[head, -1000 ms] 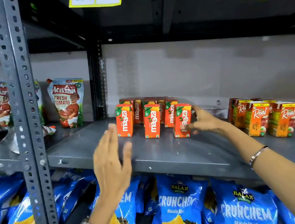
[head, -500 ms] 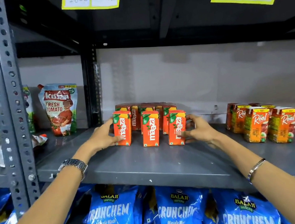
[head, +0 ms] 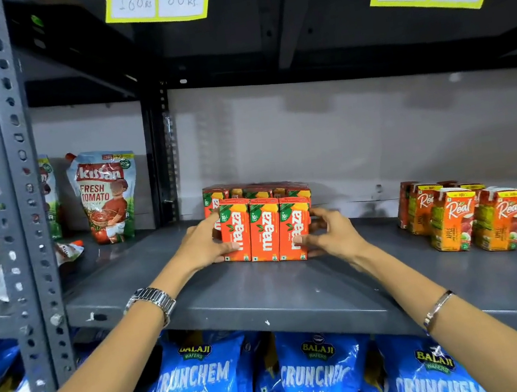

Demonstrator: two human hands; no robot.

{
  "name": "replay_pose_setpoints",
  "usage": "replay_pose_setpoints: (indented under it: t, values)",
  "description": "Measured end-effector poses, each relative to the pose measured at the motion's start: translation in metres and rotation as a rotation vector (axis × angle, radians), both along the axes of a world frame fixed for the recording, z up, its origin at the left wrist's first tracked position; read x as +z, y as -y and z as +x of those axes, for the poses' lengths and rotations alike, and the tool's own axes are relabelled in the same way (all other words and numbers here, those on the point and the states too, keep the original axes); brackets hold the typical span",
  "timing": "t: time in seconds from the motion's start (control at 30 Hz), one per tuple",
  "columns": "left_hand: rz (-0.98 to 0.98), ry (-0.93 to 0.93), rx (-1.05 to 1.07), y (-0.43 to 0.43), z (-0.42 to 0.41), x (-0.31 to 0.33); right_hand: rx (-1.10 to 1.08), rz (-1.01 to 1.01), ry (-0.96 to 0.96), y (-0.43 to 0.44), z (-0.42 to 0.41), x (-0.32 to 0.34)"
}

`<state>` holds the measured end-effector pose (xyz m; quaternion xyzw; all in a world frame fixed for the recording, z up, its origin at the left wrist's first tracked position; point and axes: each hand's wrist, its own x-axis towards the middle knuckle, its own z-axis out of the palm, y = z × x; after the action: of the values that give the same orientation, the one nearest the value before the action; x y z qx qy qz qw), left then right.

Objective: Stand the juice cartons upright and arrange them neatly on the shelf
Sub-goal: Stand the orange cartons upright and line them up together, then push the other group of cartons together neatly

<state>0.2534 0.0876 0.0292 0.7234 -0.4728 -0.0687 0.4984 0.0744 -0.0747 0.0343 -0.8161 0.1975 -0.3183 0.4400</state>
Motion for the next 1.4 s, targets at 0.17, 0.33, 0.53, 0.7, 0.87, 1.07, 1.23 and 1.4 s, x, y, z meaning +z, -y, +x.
replay_pose_setpoints:
  t: [0.17,0.33,0.53,0.7,0.87,1.07,1.23,1.4]
  values:
    - [-0.027,0.013,-0.016,-0.012,-0.006,-0.004,0.015,-0.023,0.003,-0.006,-0.01,-0.001]
    - [-0.06,0.034,-0.018,-0.027,-0.02,-0.006,0.029,-0.024,0.01,-0.018,-0.024,-0.003]
    - [-0.076,0.015,-0.02,-0.04,-0.038,-0.006,0.053,-0.011,-0.004,-0.031,-0.043,-0.001]
    - [-0.054,0.016,-0.023,-0.048,-0.048,-0.005,0.053,-0.017,0.01,-0.038,-0.052,-0.003]
    - [-0.035,0.011,0.001,-0.049,-0.052,-0.002,0.038,-0.054,0.016,-0.042,-0.053,-0.003]
    - [0.058,0.058,0.041,-0.05,-0.055,-0.002,-0.131,-0.19,-0.068,-0.04,-0.052,-0.006]
    - [0.157,-0.076,0.032,-0.067,-0.066,0.015,-0.158,-0.121,-0.088,-0.037,-0.058,-0.008]
    - [-0.306,0.02,0.0,-0.05,-0.138,0.058,-0.276,-0.086,-0.021,-0.004,-0.103,-0.002]
